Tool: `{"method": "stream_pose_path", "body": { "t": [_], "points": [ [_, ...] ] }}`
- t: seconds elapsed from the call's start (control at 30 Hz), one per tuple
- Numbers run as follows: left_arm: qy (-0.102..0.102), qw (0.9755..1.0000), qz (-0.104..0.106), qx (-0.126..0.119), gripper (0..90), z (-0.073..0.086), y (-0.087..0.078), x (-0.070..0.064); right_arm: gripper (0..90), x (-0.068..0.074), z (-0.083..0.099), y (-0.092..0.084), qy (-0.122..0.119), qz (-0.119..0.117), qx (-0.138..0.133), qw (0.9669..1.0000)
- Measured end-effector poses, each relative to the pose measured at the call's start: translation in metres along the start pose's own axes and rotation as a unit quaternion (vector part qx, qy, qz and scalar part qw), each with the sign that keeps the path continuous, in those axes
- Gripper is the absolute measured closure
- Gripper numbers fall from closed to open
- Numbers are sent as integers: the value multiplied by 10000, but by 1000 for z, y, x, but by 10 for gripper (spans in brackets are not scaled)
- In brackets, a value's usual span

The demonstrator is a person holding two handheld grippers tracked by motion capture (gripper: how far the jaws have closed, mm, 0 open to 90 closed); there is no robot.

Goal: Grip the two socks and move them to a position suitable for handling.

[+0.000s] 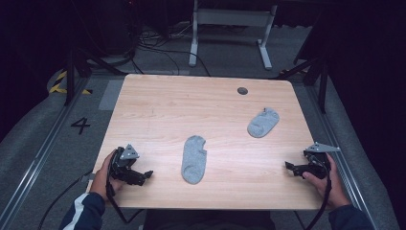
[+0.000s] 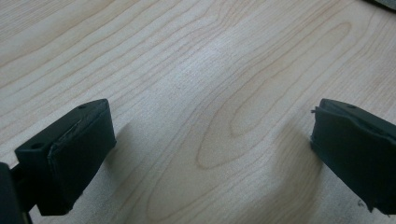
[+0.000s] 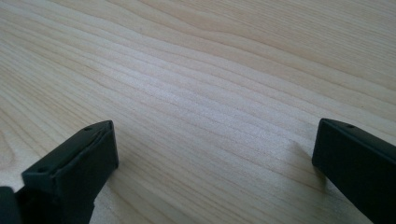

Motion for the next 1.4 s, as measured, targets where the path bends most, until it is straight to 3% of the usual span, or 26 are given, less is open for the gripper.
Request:
{"method": "stream_pose_path", "body": {
  "t": [0.2, 0.3, 0.53, 0.7, 0.8, 0.87, 1.2, 1.4],
  "points": [
    [-140, 9998, -102, -40, 1, 0, 1, -4, 4, 0, 0, 0, 37, 34, 9, 10000],
    [-66, 9999, -132, -54, 2, -1, 2, -5, 4, 1, 0, 0, 66, 72, 20, 10000],
    [-107, 9999, -93, -29, 3, 1, 2, -10, 4, 0, -1, 0, 100, 117, 53, 9999],
    [-34, 10000, -56, -11, 3, 4, 0, -14, 30, -1, -3, 1, -5, -5, 65, 10000],
    [14, 10000, -55, -26, 3, 3, 0, -14, 199, -1, -7, 1, 5, -10, -93, 10000],
    [-18, 10000, -64, -50, 6, 4, 0, -16, 207, -1, -11, 2, -24, -16, -134, 9999],
    [-3, 10000, -50, -62, 21, 4, 0, -17, 432, 6, -50, 10, -598, -223, -492, 9967],
    [47, 10000, -17, -71, 37, 4, 0, -18, 661, 15, -85, 27, -856, -387, -584, 9939]
  ]
}}
Point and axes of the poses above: each handheld gripper's, and its own axes: y roughly forward along the jaws, z roughly out of its underside, x roughly to its left, the point moved 6 cm from there along y, roughly forward along the jaws, and after that the axes turned 15 degrees about -y, right-handed, at the moved point
